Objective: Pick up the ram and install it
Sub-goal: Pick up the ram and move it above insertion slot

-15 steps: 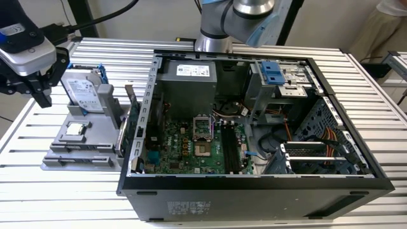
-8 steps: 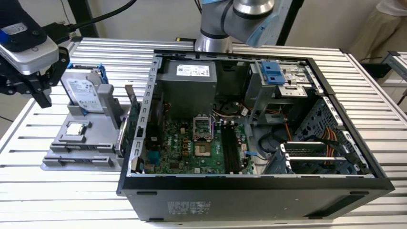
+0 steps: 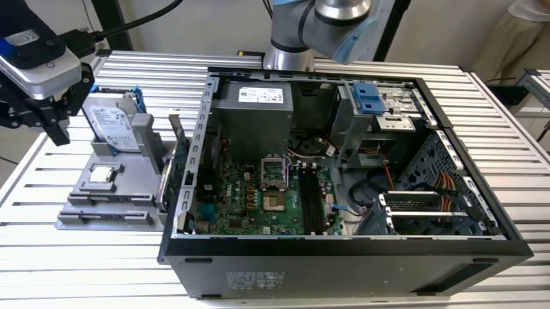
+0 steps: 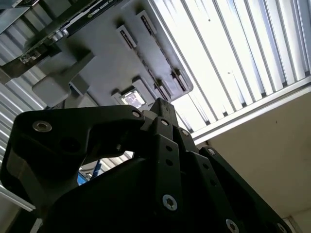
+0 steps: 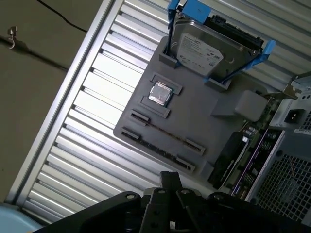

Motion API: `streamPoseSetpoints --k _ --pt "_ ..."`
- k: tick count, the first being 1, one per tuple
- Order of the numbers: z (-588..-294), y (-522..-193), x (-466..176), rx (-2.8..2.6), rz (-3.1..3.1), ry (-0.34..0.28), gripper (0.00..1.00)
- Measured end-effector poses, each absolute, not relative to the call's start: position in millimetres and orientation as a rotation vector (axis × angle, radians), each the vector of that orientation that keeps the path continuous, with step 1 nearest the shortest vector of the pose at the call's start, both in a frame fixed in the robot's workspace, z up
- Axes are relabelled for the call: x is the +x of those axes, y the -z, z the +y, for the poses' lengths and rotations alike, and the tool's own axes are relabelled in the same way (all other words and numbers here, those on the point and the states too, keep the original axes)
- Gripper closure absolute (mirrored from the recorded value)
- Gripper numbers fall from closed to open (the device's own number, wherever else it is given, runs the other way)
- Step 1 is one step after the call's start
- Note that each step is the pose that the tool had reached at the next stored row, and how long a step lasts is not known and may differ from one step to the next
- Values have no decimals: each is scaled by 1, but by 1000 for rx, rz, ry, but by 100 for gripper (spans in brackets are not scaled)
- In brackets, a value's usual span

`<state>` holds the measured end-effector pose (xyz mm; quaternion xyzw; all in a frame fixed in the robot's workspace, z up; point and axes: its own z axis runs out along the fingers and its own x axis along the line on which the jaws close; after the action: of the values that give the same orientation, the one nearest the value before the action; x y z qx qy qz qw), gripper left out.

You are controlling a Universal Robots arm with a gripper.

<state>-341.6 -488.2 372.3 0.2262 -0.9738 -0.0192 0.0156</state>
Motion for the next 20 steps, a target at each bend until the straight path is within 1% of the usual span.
streamPoseSetpoints --k 11,20 --pt "-488 -372 -342 728 -3023 59 100" --pt "-488 -372 -342 850 -2989 57 100"
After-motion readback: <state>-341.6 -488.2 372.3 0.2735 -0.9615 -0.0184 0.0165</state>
